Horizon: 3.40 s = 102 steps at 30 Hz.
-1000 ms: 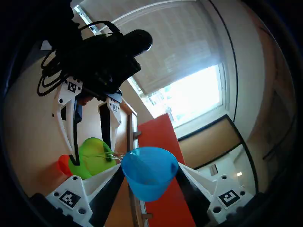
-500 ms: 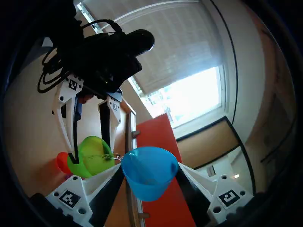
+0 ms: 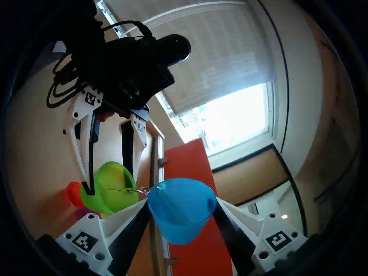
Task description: Pour water
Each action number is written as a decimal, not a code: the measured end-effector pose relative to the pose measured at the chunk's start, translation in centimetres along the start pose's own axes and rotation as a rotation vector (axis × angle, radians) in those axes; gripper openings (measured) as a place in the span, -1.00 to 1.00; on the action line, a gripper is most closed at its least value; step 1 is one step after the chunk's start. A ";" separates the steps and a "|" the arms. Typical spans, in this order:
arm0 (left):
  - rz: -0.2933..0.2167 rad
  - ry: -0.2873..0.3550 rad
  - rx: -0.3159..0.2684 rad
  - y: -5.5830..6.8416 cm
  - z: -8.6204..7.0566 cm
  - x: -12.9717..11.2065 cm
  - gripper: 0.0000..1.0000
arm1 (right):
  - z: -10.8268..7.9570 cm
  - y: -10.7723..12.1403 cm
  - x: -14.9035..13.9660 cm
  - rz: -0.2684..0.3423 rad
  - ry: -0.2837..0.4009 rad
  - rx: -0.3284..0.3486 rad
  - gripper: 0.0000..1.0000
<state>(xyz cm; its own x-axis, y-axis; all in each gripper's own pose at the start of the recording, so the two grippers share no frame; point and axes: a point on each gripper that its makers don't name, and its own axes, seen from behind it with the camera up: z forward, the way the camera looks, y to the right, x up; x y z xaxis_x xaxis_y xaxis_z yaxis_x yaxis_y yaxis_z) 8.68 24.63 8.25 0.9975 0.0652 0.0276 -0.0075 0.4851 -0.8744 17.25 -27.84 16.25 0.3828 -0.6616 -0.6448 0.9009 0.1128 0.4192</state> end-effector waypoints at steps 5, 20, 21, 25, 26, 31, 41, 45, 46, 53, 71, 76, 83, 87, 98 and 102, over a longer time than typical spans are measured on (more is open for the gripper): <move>0.000 0.000 -0.001 0.0 0.1 0.0 0.75 | -0.1 0.2 -0.1 -0.015 -0.003 -0.003 0.83; 0.002 -0.002 0.003 0.0 0.2 -0.2 0.74 | -0.2 0.4 -0.2 -0.042 -0.006 -0.011 0.83; 0.002 -0.002 0.002 0.0 0.2 -0.2 0.74 | -0.2 0.4 -0.2 -0.044 -0.006 -0.011 0.83; 0.003 -0.002 0.000 0.1 0.3 -0.1 0.75 | -0.2 0.4 -0.3 -0.060 -0.009 -0.011 0.83; 0.004 -0.003 0.000 0.1 0.3 -0.1 0.74 | -0.2 0.4 -0.3 -0.065 -0.010 -0.011 0.83; 0.003 -0.001 0.000 0.1 0.3 -0.1 0.74 | -0.2 0.4 -0.4 -0.079 -0.012 -0.012 0.83; 0.004 -0.001 0.001 0.1 0.2 -0.1 0.75 | -0.2 0.5 -0.3 -0.098 -0.011 -0.016 0.82; 0.005 -0.003 0.002 0.1 0.3 -0.2 0.74 | -0.3 0.6 -0.3 -0.103 -0.011 -0.017 0.82; 0.005 -0.002 0.002 0.1 0.3 -0.2 0.74 | -0.3 0.6 -0.3 -0.106 -0.011 -0.018 0.82; 0.006 -0.001 0.001 0.2 0.2 0.0 0.74 | -0.3 0.7 -0.1 -0.135 -0.016 -0.021 0.82; 0.008 0.001 -0.002 0.2 0.2 0.0 0.74 | -0.2 0.8 0.2 -0.167 -0.017 -0.027 0.83; 0.006 0.003 -0.002 0.3 0.2 0.0 0.74 | -0.2 0.8 0.1 -0.178 -0.019 -0.028 0.82; 0.008 0.003 0.000 0.2 0.1 0.0 0.74 | -0.2 0.9 0.0 -0.197 -0.023 -0.031 0.82; 0.006 0.004 0.000 0.2 0.1 0.1 0.74 | -0.2 0.9 0.1 -0.204 -0.024 -0.032 0.83; 0.010 0.005 0.001 0.3 0.2 0.3 0.74 | -0.3 1.1 0.2 -0.217 -0.026 -0.035 0.82; 0.012 0.006 0.003 0.3 0.2 0.3 0.74 | -0.2 1.1 0.3 -0.232 -0.028 -0.036 0.82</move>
<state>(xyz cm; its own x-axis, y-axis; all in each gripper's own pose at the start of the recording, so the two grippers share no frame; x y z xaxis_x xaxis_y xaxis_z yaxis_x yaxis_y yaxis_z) 8.94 24.95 8.11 0.9977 0.0660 0.0147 -0.0194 0.4868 -0.8733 18.37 -27.71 16.38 0.1594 -0.6929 -0.7032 0.9710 -0.0185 0.2383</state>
